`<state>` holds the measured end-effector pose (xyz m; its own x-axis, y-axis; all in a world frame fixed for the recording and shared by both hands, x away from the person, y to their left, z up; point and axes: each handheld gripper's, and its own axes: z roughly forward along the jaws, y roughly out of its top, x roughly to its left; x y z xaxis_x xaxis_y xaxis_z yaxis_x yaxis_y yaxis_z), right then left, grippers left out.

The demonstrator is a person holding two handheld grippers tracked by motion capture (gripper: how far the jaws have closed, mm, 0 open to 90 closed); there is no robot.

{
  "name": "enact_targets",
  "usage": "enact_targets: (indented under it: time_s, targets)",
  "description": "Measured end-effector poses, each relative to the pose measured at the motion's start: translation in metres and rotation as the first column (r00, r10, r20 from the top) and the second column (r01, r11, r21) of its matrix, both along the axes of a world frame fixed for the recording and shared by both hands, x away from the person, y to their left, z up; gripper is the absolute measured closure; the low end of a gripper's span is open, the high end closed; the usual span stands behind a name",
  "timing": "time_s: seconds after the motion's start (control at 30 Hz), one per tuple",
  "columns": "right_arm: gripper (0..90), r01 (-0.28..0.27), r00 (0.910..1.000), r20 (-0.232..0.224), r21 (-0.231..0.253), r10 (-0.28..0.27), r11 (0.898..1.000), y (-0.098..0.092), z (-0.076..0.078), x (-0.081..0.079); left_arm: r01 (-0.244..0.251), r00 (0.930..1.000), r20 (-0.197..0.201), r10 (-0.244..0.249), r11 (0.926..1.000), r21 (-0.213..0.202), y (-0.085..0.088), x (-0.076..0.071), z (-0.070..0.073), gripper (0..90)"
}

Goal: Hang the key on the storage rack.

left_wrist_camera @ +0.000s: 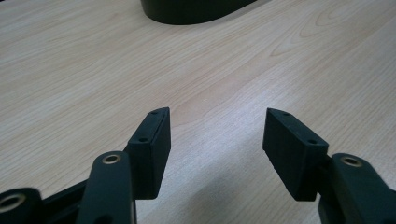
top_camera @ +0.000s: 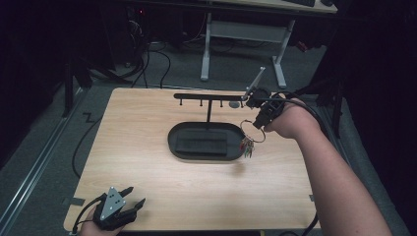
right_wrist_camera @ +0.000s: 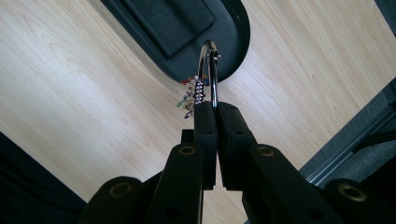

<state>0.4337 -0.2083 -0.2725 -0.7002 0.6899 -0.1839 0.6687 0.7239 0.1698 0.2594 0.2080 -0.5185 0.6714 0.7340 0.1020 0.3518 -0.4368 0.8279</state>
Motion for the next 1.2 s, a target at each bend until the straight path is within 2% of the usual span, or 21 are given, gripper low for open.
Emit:
enact_targets:
  time_s: [0.1, 0.37, 0.43, 0.57, 0.67, 0.7, 0.77, 0.87, 1.03, 1.07, 1.13, 1.2]
  targets:
    - [88.0, -0.001, 1.0, -0.009, 0.001, 0.001, 1.0, 0.004, -0.004, 0.009, 0.009, 0.9999, -0.005, -0.009, 0.9999, 0.005, -0.002, -0.001, 0.0, 42.5]
    - [88.0, 0.007, 0.9999, 0.008, 0.018, -0.007, 1.0, 0.009, -0.012, 0.034, 0.029, 0.9995, -0.012, -0.029, 0.9995, 0.016, -0.007, 0.0, -0.003, 42.9]
    - [88.0, 0.013, 0.9999, -0.005, 0.021, -0.013, 1.0, 0.008, -0.014, 0.04, 0.03, 0.9995, -0.012, -0.03, 0.9994, 0.019, -0.007, -0.001, -0.003, 42.9]
    - [88.0, 0.053, 0.9986, -0.004, 0.033, -0.053, 0.998, 0.003, -0.012, 0.052, 0.03, 0.9995, -0.011, -0.03, 0.9992, 0.028, -0.006, -0.001, -0.003, 42.9]
    - [88.0, 0.048, 0.9987, 0.013, 0.047, -0.049, 0.998, 0.001, -0.009, 0.063, 0.029, 0.9996, -0.008, -0.028, 0.9992, 0.027, -0.006, 0.001, -0.003, 42.9]
    - [88.0, 0.065, 0.9978, 0.014, 0.046, -0.066, 0.997, 0.002, -0.009, 0.066, 0.03, 0.9995, -0.007, -0.029, 0.9992, 0.028, -0.007, 0.001, -0.003, 42.9]
    - [88.0, 0.062, 0.9979, 0.015, 0.042, -0.062, 0.997, 0.002, -0.012, 0.074, 0.034, 0.9994, -0.009, -0.034, 0.9988, 0.036, -0.007, 0.001, -0.003, 42.9]
    - [88.0, 0.088, 0.9961, 0.002, 0.04, -0.088, 0.995, 0.003, -0.017, 0.084, 0.034, 0.9994, -0.006, -0.034, 0.9988, 0.034, -0.008, 0.001, -0.003, 42.9]
    - [88.0, 0.125, 0.9921, -0.014, 0.041, -0.125, 0.991, 0.001, -0.024, 0.094, 0.042, 0.9991, -0.004, -0.042, 0.9985, 0.035, -0.008, 0.0, -0.002, 43.0]
    - [88.0, 0.112, 0.9936, -0.011, 0.042, -0.112, 0.993, 0.0, -0.024, 0.096, 0.043, 0.9991, -0.002, -0.043, 0.9984, 0.036, -0.009, 0.0, -0.003, 43.0]
    - [87.9, 0.128, 0.9916, -0.019, 0.042, -0.128, 0.991, -0.001, -0.025, 0.098, 0.05, 0.9987, -0.009, -0.049, 0.9978, 0.044, -0.01, 0.001, -0.004, 42.9]
    - [87.9, 0.118, 0.9928, -0.025, 0.038, -0.117, 0.992, -0.002, -0.027, 0.1, 0.049, 0.9988, -0.004, -0.049, 0.9976, 0.049, -0.01, 0.0, -0.004, 42.9]
